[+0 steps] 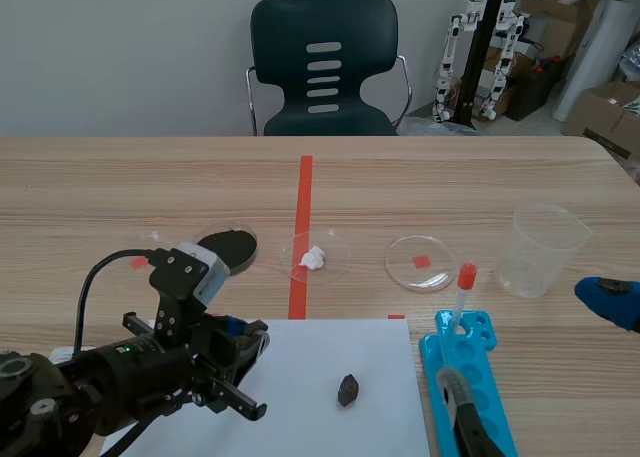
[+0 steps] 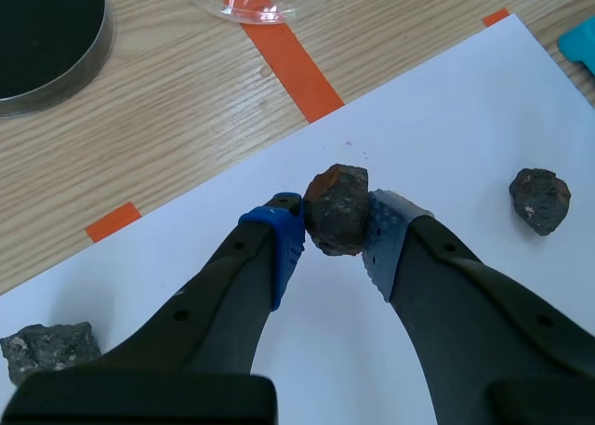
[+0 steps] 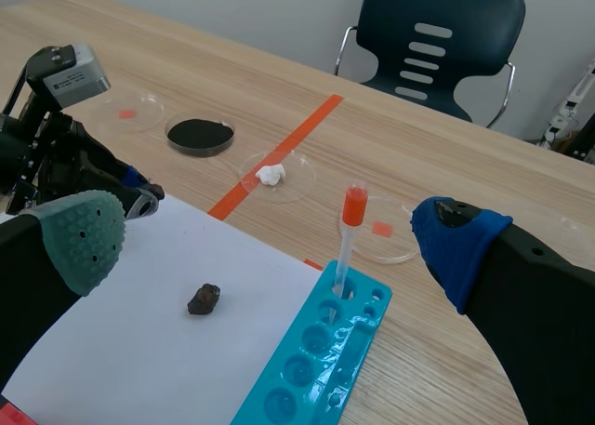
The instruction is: Put the middle mineral back
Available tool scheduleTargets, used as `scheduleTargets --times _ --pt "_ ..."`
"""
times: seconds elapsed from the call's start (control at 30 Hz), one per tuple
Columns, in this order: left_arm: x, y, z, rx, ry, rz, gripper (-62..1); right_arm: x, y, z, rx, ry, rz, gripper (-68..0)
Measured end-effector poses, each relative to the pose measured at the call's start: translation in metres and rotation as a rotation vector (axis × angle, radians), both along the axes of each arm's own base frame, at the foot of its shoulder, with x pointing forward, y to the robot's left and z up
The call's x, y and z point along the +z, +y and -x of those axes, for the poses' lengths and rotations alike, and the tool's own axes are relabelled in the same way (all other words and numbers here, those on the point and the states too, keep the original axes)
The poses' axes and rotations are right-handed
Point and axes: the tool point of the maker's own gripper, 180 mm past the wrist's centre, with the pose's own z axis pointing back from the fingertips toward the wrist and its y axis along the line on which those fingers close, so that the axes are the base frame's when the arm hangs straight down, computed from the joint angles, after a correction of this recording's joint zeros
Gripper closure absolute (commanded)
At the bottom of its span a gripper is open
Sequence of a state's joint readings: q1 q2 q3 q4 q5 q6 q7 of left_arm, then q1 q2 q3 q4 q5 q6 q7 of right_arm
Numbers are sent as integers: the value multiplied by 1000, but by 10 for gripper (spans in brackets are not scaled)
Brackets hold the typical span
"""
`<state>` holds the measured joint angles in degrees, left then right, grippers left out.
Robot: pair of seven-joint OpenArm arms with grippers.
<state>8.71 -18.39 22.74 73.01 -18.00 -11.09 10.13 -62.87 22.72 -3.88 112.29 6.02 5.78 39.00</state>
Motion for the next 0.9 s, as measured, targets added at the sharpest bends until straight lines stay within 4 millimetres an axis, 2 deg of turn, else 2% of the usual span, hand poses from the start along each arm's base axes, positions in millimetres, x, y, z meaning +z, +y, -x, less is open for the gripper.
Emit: scheduleTargets --times 0.13,0.53,0.9 --pt "-14 0 11 -39 44 -44 -136 0 0 0 0 0 0 -655" --pt "-18 -1 15 -51 57 -47 -137 0 0 0 0 0 0 -655" --pt "-32 5 21 -44 84 -65 -137 0 0 0 0 0 0 -655"
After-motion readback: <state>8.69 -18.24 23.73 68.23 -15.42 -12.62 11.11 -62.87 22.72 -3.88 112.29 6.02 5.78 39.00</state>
